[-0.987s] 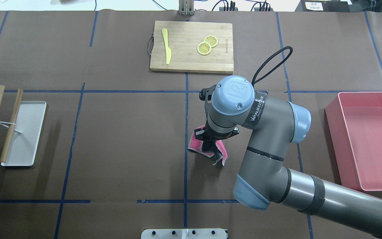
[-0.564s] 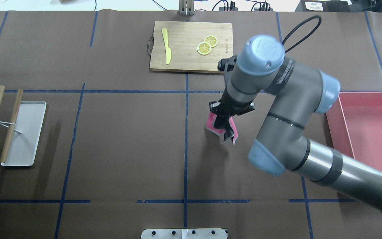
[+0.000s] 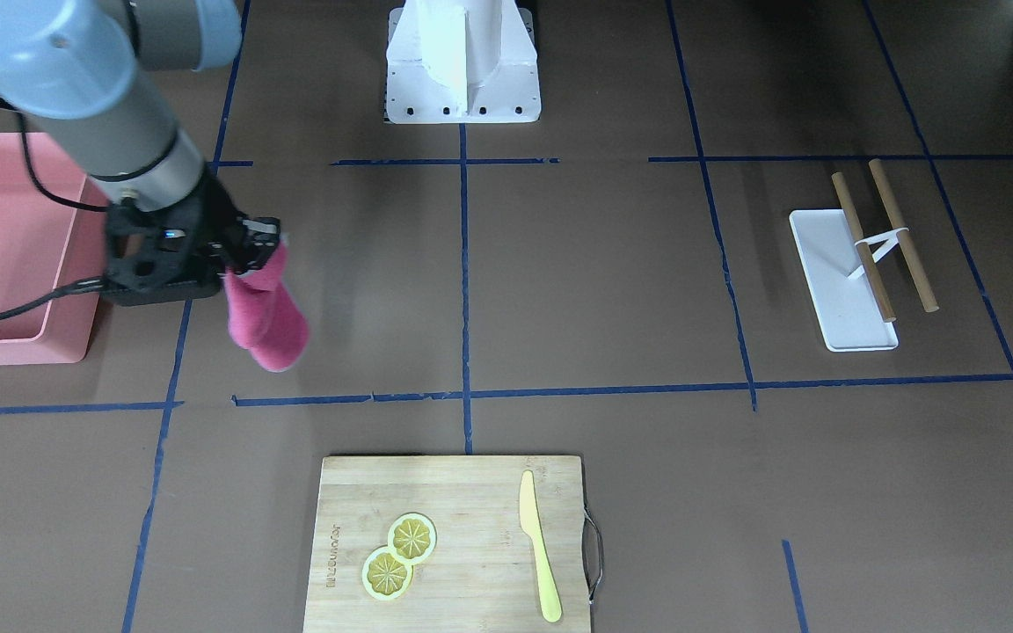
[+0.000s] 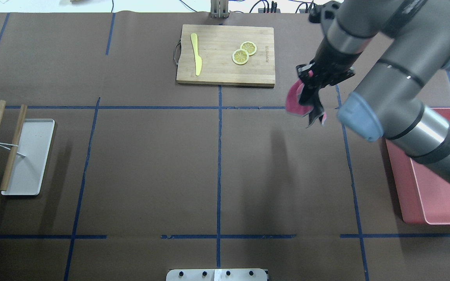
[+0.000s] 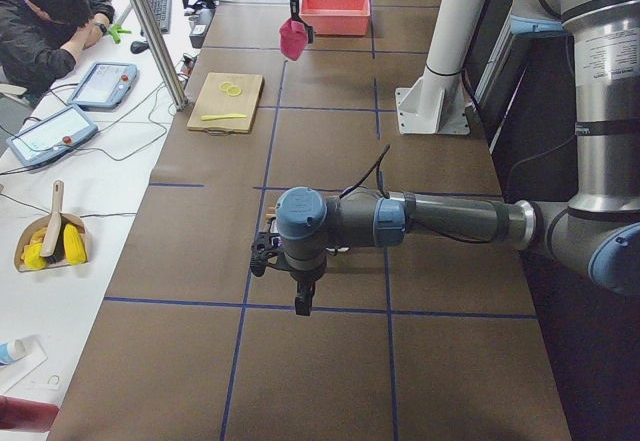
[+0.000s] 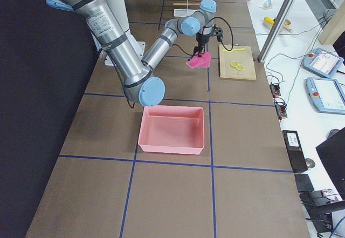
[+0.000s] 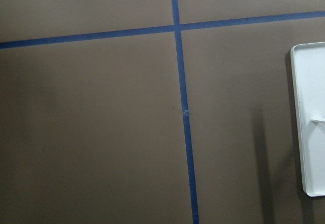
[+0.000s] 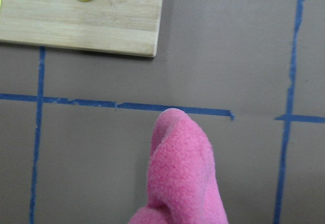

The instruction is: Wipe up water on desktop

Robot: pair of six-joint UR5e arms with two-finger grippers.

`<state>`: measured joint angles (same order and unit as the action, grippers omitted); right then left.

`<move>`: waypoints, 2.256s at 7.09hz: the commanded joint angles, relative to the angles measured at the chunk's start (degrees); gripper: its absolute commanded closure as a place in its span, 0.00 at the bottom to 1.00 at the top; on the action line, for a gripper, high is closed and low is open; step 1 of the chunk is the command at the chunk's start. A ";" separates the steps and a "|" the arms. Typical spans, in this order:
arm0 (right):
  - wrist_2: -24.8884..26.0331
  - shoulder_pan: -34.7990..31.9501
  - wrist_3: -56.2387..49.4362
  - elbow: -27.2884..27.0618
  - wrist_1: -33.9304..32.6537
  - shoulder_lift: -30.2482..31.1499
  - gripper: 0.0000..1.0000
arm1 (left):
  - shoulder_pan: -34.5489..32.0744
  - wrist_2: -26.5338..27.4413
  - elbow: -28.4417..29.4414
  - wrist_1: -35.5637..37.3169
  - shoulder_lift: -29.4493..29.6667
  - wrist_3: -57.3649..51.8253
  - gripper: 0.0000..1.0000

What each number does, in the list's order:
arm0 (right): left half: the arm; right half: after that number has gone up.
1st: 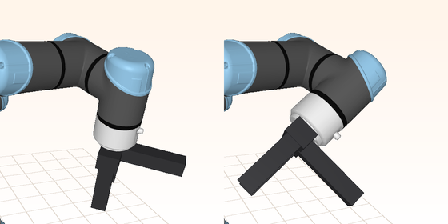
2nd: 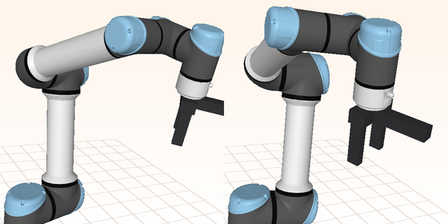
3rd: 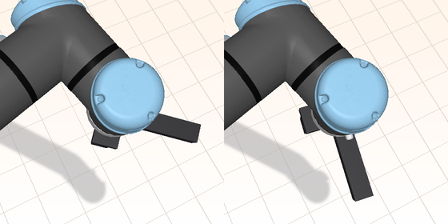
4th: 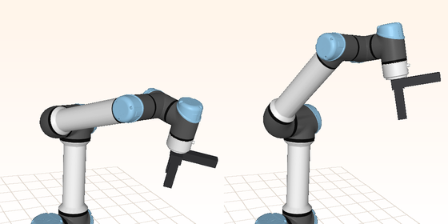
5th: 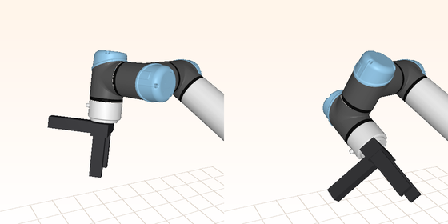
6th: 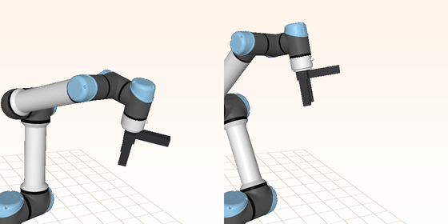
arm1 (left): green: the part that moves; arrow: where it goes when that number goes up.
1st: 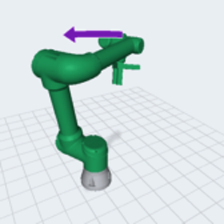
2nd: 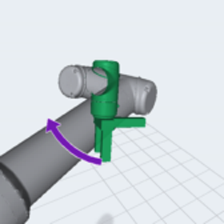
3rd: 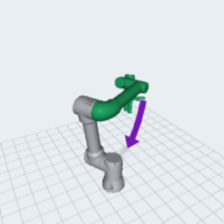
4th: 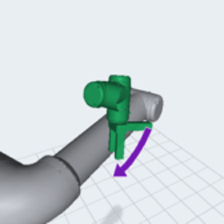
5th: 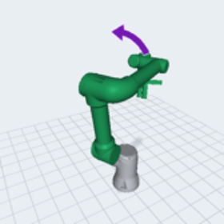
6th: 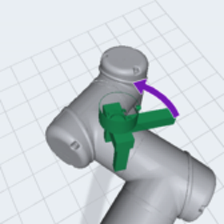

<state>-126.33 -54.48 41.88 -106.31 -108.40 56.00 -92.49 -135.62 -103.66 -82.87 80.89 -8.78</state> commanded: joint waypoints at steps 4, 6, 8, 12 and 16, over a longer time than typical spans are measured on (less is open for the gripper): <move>-2.16 -17.91 -37.94 -11.18 -4.81 25.51 1.00 | -0.06 -0.17 -0.40 -0.10 0.05 -0.09 0.00; -1.90 -18.47 -40.13 -15.84 2.34 39.48 0.98 | -0.06 -0.17 -0.76 -0.10 0.14 -0.09 0.00; -2.16 -18.29 -35.48 -15.50 6.34 40.60 0.22 | -0.06 -0.17 -0.93 -0.10 0.14 -0.01 0.00; -1.90 -18.38 -35.29 -15.33 6.44 40.59 0.00 | 0.03 -0.25 -0.58 -0.10 0.23 -0.09 0.00; -2.34 -21.08 -38.52 -11.40 6.35 41.21 0.00 | -0.06 -0.17 0.12 -0.10 0.14 -0.01 0.00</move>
<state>-128.56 -73.64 5.49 -119.91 -102.03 96.97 -92.52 -135.80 -103.88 -82.97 81.11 -8.82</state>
